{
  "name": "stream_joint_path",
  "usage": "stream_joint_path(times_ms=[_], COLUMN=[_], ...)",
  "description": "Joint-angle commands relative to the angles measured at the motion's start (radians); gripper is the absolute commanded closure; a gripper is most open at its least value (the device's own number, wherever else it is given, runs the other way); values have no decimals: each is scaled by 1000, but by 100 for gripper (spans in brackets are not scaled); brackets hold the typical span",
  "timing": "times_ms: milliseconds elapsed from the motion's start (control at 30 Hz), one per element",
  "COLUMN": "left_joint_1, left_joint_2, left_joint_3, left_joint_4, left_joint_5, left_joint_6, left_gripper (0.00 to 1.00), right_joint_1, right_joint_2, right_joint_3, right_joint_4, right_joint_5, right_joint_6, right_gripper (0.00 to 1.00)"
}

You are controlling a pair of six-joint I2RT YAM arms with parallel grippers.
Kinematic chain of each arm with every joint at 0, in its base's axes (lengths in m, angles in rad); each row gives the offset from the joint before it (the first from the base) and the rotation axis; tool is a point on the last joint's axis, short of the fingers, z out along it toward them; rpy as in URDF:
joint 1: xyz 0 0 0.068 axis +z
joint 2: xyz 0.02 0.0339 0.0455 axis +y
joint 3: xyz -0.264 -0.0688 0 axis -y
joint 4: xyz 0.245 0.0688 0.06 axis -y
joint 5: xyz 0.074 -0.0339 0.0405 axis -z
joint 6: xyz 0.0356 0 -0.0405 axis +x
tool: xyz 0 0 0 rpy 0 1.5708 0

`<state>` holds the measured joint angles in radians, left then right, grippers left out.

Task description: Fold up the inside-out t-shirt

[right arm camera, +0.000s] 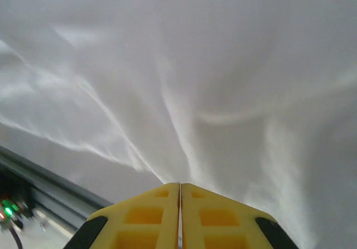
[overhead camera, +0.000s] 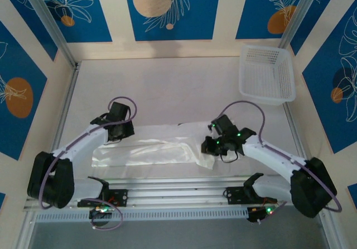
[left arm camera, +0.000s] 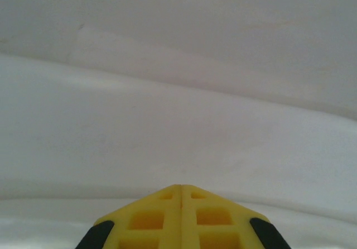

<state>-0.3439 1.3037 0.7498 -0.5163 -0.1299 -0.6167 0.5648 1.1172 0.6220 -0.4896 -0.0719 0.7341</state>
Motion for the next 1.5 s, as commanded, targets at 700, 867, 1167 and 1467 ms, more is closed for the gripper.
stream_joint_path(times_ms=[700, 867, 1167, 1467], left_joint_1=[18, 19, 26, 60], left_joint_2=[902, 1141, 1197, 454], left_joint_3=[814, 1311, 1657, 756], left_joint_4=[-84, -194, -263, 69], left_joint_5=[-6, -6, 30, 170], left_joint_6=[-43, -7, 37, -12], left_gripper=[100, 100, 100, 69], right_joint_1=[-100, 119, 394, 251], right_joint_2=[565, 661, 813, 450], right_joint_3=[278, 362, 678, 349], right_joint_4=[-36, 8, -57, 133], right_joint_5=[-9, -119, -114, 25], right_joint_6=[-104, 11, 11, 8], right_gripper=[100, 100, 100, 79])
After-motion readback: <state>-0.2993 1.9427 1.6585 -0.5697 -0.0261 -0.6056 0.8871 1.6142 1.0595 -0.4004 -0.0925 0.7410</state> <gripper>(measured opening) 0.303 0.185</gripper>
